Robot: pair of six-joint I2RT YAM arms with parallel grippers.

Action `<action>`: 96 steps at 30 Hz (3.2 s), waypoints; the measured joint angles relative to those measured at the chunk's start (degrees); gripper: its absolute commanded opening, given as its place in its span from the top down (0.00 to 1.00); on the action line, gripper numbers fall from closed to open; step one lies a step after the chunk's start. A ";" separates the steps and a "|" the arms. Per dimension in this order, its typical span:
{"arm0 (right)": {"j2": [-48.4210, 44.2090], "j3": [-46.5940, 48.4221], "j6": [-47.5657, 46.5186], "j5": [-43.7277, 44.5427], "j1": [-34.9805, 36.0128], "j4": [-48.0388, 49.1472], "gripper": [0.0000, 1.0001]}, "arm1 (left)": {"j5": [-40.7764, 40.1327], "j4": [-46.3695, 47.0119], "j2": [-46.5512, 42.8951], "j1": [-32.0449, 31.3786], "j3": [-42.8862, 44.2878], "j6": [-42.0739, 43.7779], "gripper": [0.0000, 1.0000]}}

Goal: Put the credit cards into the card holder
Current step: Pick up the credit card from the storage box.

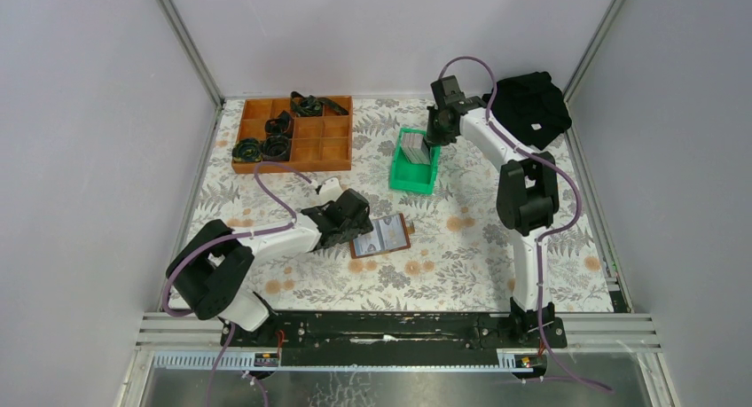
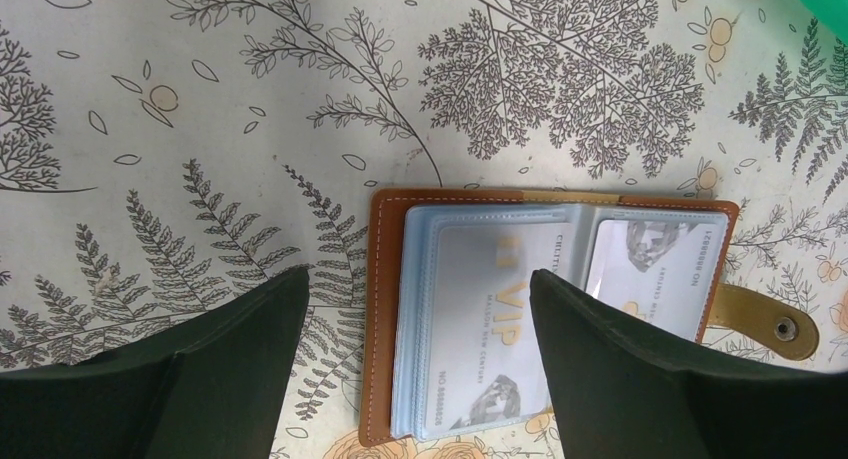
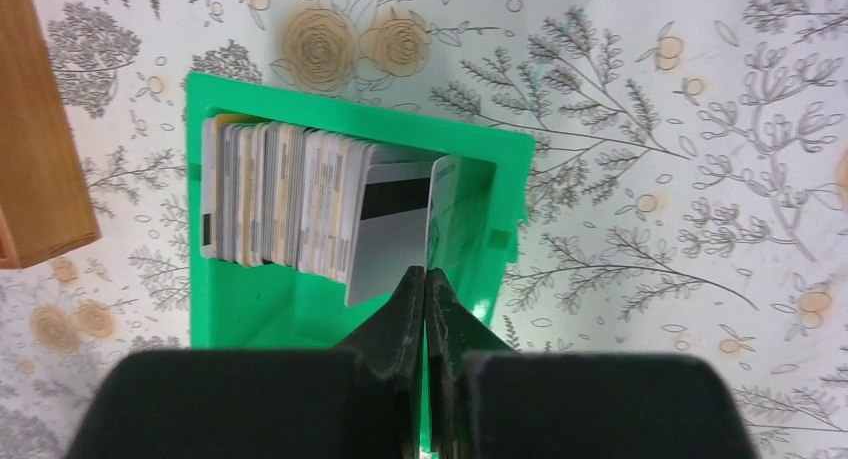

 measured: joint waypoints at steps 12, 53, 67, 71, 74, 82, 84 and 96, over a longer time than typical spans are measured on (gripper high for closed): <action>-6.08 -4.72 -4.52 5.86 1.46 0.11 1.00 | 0.61 -0.48 -4.68 0.00 0.00 1.29 0.07; -59.14 -49.05 0.72 -39.15 12.02 -0.09 1.00 | 48.09 17.25 -23.98 5.18 -1.79 20.50 0.08; -59.06 -50.69 3.89 -46.23 12.02 5.51 1.00 | 60.65 24.11 -23.23 5.22 -4.94 17.33 0.28; -57.86 -50.95 4.09 -47.60 12.02 6.16 1.00 | 62.05 25.16 -22.67 5.25 -5.05 16.79 0.43; -57.16 -50.95 4.07 -48.09 12.02 6.16 1.00 | 62.84 25.81 -22.51 5.49 -5.38 16.26 0.55; -56.24 -50.95 3.87 -48.43 12.02 6.12 1.00 | 64.11 27.23 -22.40 6.40 -6.84 15.61 0.77; -55.82 -50.95 3.63 -48.35 11.98 6.03 1.00 | 64.63 27.98 -22.51 6.51 -7.39 15.28 0.87; -53.00 -49.37 2.86 -43.65 10.75 5.44 0.46 | 63.78 29.35 -24.92 8.26 -9.97 13.53 1.00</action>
